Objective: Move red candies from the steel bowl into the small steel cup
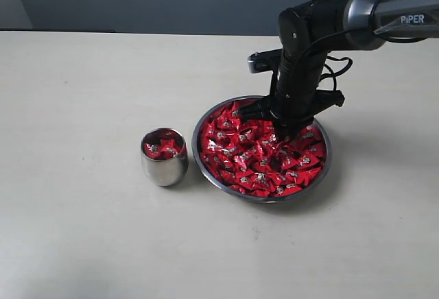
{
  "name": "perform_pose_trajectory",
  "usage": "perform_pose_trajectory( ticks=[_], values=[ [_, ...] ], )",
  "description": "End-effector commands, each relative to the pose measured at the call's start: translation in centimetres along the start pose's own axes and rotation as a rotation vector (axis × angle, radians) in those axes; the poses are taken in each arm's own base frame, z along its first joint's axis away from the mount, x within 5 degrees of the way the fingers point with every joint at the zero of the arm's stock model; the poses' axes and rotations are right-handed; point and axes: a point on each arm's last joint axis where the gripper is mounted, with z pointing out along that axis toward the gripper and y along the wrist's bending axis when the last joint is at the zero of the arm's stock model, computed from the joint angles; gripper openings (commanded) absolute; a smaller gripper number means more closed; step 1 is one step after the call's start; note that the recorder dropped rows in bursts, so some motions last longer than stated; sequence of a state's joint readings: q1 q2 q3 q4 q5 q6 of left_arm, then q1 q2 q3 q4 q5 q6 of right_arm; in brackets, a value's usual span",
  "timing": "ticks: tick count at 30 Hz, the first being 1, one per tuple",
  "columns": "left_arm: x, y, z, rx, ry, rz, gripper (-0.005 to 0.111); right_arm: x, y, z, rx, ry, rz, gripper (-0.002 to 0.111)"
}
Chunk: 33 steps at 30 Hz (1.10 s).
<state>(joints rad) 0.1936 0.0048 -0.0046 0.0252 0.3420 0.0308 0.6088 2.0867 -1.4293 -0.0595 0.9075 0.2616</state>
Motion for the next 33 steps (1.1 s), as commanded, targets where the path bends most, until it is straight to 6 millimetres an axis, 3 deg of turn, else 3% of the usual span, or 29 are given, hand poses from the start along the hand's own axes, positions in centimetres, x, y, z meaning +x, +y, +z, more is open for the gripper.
perform_pose_trajectory(
  ticks=[1,7,33],
  values=[
    [0.06,-0.03,0.01,0.005,-0.008,0.002,0.0,-0.03,0.15,-0.11,-0.02,0.003,-0.025,0.003],
    [0.06,-0.03,0.01,0.005,-0.008,0.002,0.0,-0.03,0.15,-0.11,-0.02,0.003,-0.032,0.032],
    [0.06,-0.03,0.01,0.005,-0.008,0.002,0.0,-0.39,-0.09,-0.11,0.007,-0.036,-0.061,0.033]
  ],
)
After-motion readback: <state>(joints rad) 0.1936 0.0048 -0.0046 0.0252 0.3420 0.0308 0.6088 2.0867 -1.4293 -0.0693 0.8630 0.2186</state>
